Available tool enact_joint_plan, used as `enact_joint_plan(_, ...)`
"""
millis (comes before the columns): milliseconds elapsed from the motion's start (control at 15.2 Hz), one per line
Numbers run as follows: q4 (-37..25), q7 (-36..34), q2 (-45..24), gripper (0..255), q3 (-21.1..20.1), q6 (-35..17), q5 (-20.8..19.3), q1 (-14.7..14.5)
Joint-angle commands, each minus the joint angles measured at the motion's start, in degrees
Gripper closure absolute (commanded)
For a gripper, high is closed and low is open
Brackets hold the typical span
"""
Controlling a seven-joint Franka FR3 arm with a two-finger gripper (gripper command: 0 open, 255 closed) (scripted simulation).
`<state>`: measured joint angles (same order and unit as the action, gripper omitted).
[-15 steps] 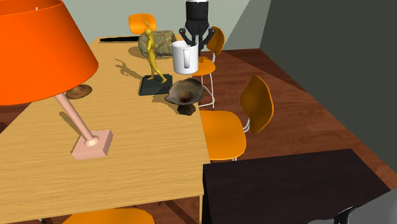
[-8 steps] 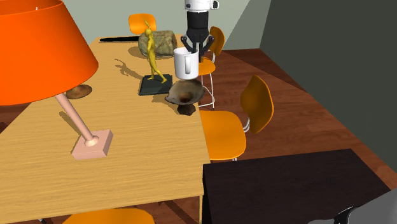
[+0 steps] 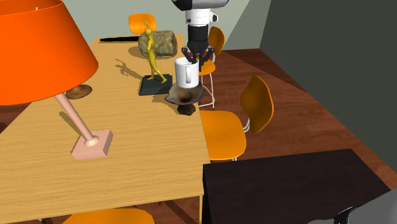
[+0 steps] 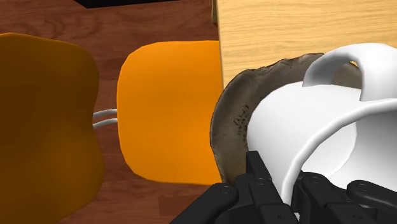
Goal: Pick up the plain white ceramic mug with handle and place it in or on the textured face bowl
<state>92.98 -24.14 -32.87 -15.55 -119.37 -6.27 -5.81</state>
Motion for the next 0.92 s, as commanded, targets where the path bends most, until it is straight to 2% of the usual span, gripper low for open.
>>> enact_joint_plan(0,0.32,-0.12,-0.86,255,0.14,-1.22,-0.24,-0.13)
enact_joint_plan(594,0.55,-0.19,-1.53,255,0.26,-2.11,-0.41,-0.2)
enact_joint_plan(660,0.55,-0.18,-1.53,0,0.26,-2.11,-0.41,-0.2)
enact_joint_plan(858,0.54,-0.18,-1.54,0,0.26,-2.1,-0.41,-0.2)
